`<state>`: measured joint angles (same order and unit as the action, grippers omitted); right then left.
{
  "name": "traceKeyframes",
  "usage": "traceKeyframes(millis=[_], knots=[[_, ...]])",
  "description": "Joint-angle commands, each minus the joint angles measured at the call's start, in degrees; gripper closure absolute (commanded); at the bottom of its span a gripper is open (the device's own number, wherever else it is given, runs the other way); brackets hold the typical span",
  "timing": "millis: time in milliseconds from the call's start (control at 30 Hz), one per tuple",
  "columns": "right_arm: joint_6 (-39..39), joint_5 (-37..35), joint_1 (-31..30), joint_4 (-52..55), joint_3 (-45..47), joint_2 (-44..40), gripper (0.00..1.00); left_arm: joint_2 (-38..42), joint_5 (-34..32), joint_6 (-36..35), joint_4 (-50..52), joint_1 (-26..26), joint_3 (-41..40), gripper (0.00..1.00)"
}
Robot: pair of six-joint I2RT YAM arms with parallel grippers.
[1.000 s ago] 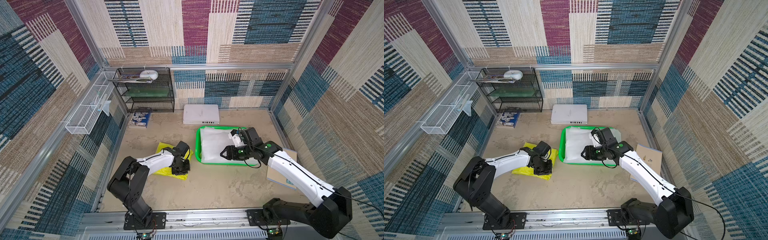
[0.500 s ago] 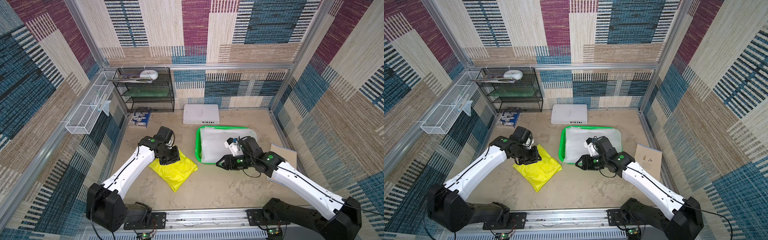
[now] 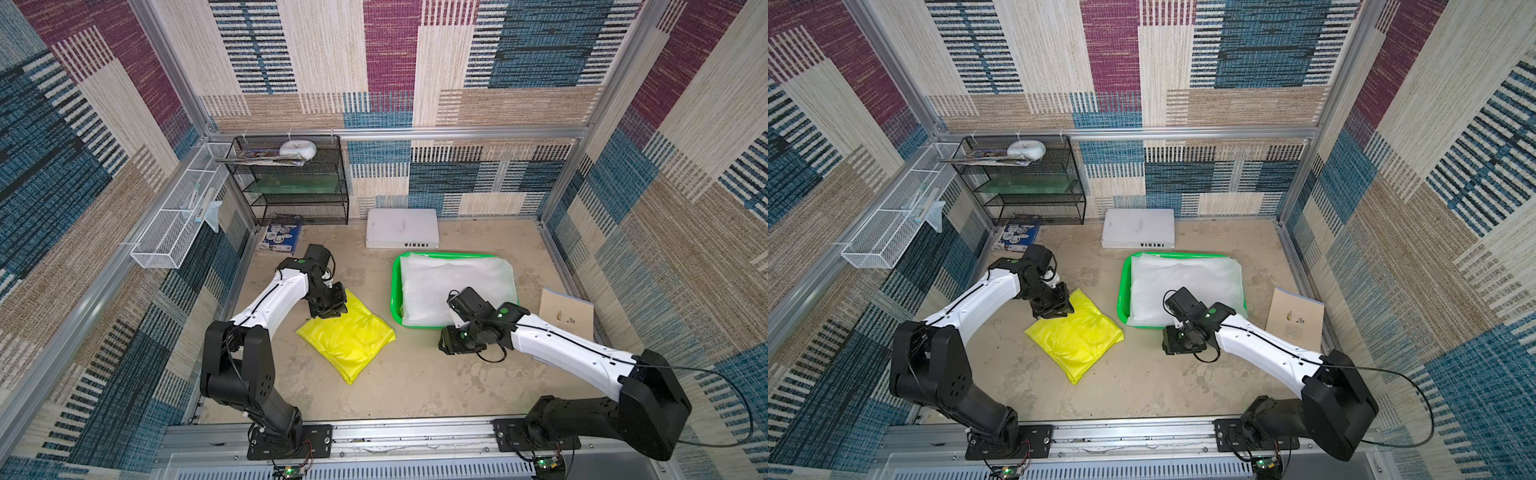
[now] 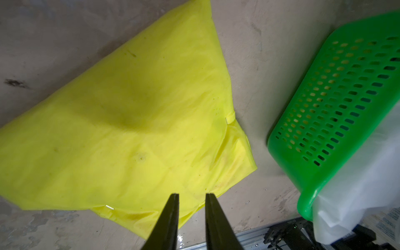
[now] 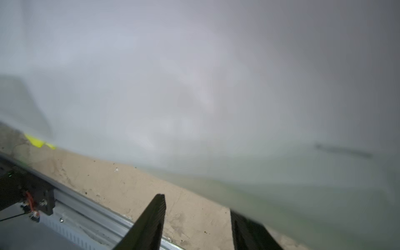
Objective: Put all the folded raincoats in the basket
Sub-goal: Adjust the basket at the center of the board.
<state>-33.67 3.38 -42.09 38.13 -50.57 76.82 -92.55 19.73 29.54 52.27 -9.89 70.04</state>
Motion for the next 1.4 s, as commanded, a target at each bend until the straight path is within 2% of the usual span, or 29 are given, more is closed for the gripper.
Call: traceKeyframes(millis=[0,167,300,467,633,800,1033,1133,1233,1367], knots=[[2.68,-9.65,0.35,2.90,-3.74,4.37,0.46,0.23,0.86,-1.44,-0.12,0.13,-0.33,0.73],[7.91,-10.74,1.12,2.45,-13.59,15.38,0.45,1.10,1.11,-2.61,1.49,0.22,-0.55,0.73],[10.19,-16.26,1.97,5.85,-22.71,23.93,0.45,2.40,0.29,-3.05,1.99,0.39,-1.02,0.72],[12.47,-18.73,4.07,8.15,-27.30,28.45,0.46,1.81,0.65,-3.58,2.22,0.40,-1.79,0.72],[13.01,-14.45,5.24,7.98,-23.00,24.69,0.45,3.34,2.96,-2.74,1.53,0.33,-3.69,0.72],[10.74,-12.15,11.15,4.46,-18.02,21.10,0.45,4.82,3.32,-1.19,-0.68,0.32,-5.15,0.70],[10.39,-11.55,14.23,2.41,-21.53,20.85,0.45,0.79,2.90,-1.03,-0.96,-0.02,-6.28,0.73],[9.81,-5.61,13.88,1.68,-19.67,18.05,0.45,2.52,2.20,0.73,-2.90,-0.71,-11.05,0.73],[6.28,0.42,12.64,-1.98,-12.49,11.16,0.45,5.13,1.01,3.01,-4.52,-2.94,-16.18,0.73],[0.30,12.22,8.93,-10.12,-1.69,1.71,0.43,7.40,-2.90,5.74,-5.51,-7.42,-21.71,0.73]])
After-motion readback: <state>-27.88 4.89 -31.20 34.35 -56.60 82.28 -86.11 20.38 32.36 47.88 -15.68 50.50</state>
